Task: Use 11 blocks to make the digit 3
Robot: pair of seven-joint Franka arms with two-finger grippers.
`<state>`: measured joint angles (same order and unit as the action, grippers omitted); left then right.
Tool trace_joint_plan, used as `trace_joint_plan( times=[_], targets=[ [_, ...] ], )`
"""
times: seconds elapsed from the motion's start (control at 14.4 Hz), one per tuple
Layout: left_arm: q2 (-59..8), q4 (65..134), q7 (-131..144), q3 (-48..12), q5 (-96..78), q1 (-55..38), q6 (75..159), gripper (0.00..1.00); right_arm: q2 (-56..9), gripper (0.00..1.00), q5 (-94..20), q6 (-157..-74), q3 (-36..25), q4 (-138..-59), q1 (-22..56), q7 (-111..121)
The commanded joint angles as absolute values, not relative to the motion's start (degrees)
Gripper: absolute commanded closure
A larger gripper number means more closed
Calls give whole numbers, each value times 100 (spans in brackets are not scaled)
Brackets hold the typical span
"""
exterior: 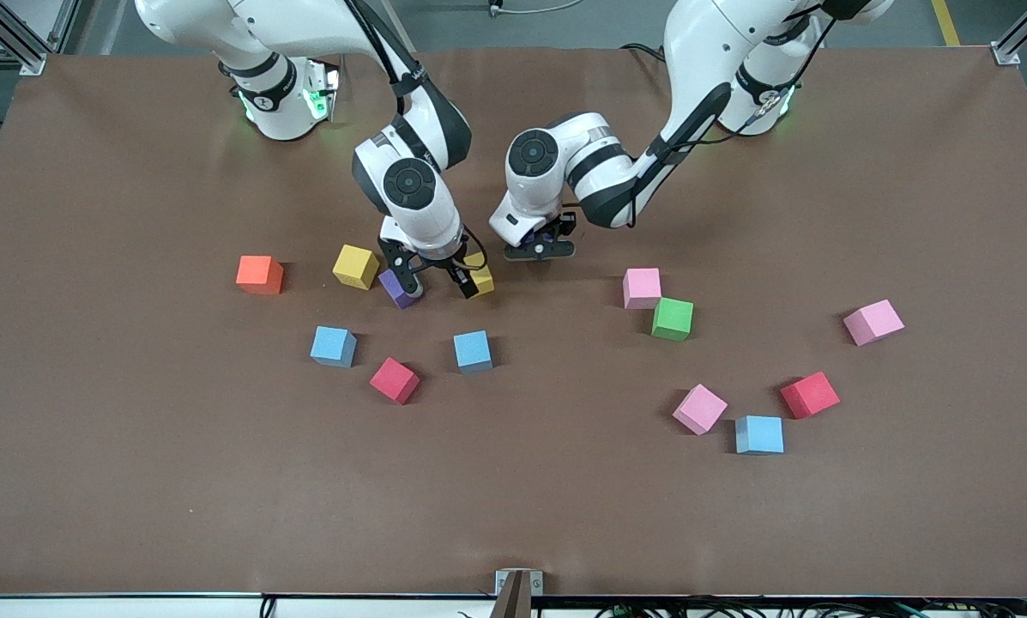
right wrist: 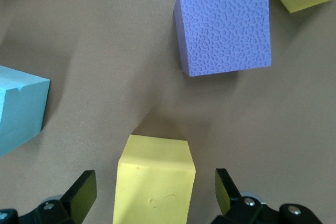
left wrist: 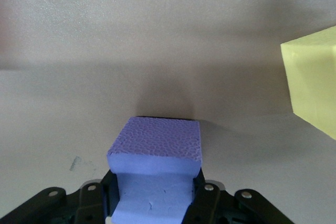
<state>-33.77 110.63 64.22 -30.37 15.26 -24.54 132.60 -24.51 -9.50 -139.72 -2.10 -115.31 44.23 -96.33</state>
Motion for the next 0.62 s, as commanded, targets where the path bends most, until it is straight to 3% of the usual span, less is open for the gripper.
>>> trace_joint_plan(
  times=[0.0, 0.14, 0.21, 0.28, 0.35, 0.42, 0.55],
  targets=[
    [-3507, 10907, 6363, -3050, 1582, -2443, 13184, 59, -2583, 0, -1046, -14317, -264, -11619, 4623, -9878],
    [-3559, 10898, 6381, -3050, 1573, -2443, 13184, 56, -2689, 0, -1046, -14475, -264, -11619, 4693, -9949],
    [-3586, 10898, 6398, -3041, 1573, -2443, 13184, 49, -2716, 0, -1046, -14493, -264, -11619, 4711, -9975],
    [-3586, 10898, 6442, -3041, 1573, -2443, 13184, 38, -2716, 0, -1046, -14493, -264, -11619, 4746, -10002],
    [-3586, 10898, 6451, -3041, 1573, -2443, 13175, 7, -2725, 0, -1046, -14484, -264, -11619, 4755, -10019],
    [-3586, 10898, 6460, -3041, 1573, -2435, 13166, 0, -2742, 0, -1046, -14458, -264, -11619, 4755, -10028],
    [-3560, 10898, 6486, -3041, 1556, -2426, 13149, 0, -2751, 0, -1046, -14432, -272, -11619, 4729, -10028]
  ],
)
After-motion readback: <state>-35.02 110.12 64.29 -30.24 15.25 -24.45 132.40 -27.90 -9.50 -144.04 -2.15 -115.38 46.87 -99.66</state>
